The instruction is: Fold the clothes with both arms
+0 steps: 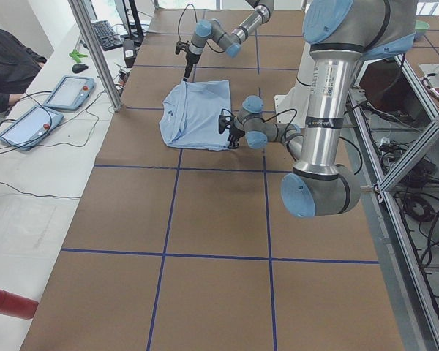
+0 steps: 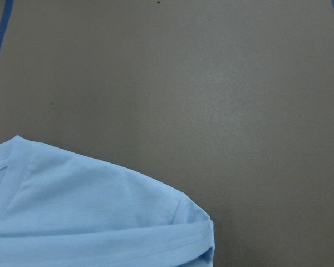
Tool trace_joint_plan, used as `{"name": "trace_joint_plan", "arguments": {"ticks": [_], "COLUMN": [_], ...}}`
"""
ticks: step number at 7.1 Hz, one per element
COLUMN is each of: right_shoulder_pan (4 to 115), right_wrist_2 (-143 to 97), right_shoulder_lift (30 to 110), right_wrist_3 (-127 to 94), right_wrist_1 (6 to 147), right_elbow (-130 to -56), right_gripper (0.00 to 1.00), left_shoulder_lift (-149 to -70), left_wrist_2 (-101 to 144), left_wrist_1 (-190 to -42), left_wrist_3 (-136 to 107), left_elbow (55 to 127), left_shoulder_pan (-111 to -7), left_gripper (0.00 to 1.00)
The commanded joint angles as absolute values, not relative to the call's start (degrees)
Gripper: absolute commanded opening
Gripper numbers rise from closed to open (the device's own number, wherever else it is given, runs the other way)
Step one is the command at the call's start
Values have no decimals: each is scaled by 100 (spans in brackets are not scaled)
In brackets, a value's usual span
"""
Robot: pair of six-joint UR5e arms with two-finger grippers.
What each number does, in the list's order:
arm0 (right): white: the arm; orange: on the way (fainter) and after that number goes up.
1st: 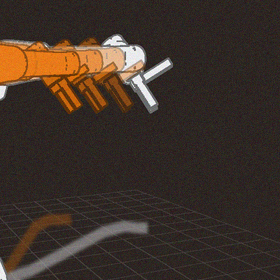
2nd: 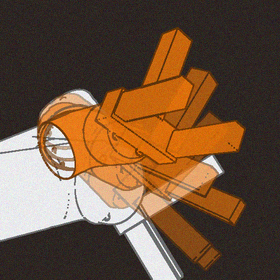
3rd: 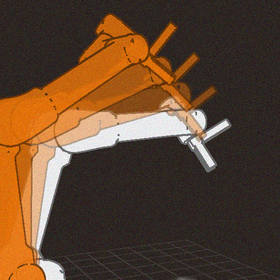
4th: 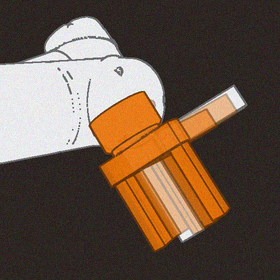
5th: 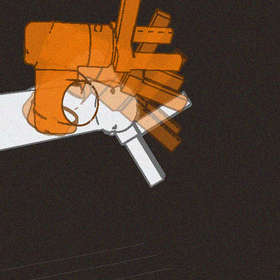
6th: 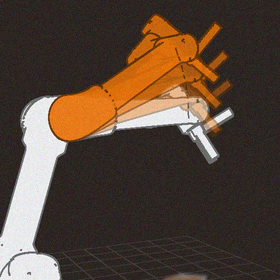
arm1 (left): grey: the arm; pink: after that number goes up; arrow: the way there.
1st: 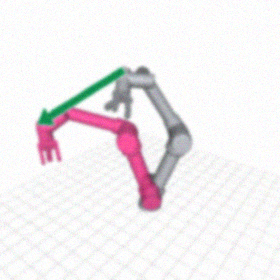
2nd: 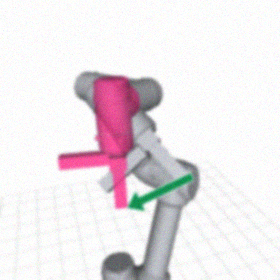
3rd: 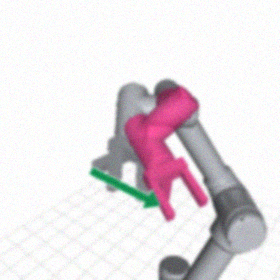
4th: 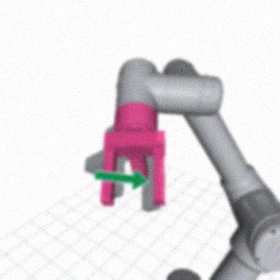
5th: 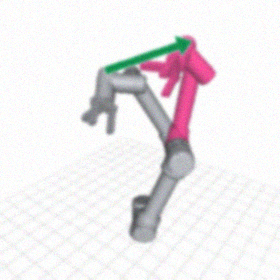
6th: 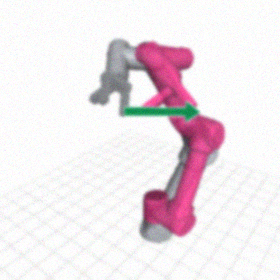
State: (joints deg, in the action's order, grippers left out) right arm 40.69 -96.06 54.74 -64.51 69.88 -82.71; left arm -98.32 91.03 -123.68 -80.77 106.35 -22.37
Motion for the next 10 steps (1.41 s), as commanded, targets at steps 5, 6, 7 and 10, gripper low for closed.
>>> {"name": "trace_joint_plan", "arguments": {"ticks": [5,6,7,10], "right_shoulder_pan": [4069,4069,4069,4069], "right_wrist_2": [-9606,-9598,-9598,-9589], "right_shoulder_lift": [5484,5510,5511,5537], "right_wrist_3": [-6451,-6451,-6451,-6469], "right_wrist_1": [6987,6979,6979,6979], "right_elbow": [-8271,-8271,-8271,-8288], "right_gripper": [100,100,100,100], "left_shoulder_lift": [-9817,-9835,-9835,-9791], "left_wrist_2": [9105,9105,9105,9097], "left_wrist_1": [-12331,-12331,-12331,-12322], "left_wrist_3": [-8068,-8068,-8077,-8077], "left_elbow": [10617,10617,10608,10617], "left_shoulder_pan": [-2232,-2232,-2232,-2232], "left_gripper": [46,42,31,0]}}
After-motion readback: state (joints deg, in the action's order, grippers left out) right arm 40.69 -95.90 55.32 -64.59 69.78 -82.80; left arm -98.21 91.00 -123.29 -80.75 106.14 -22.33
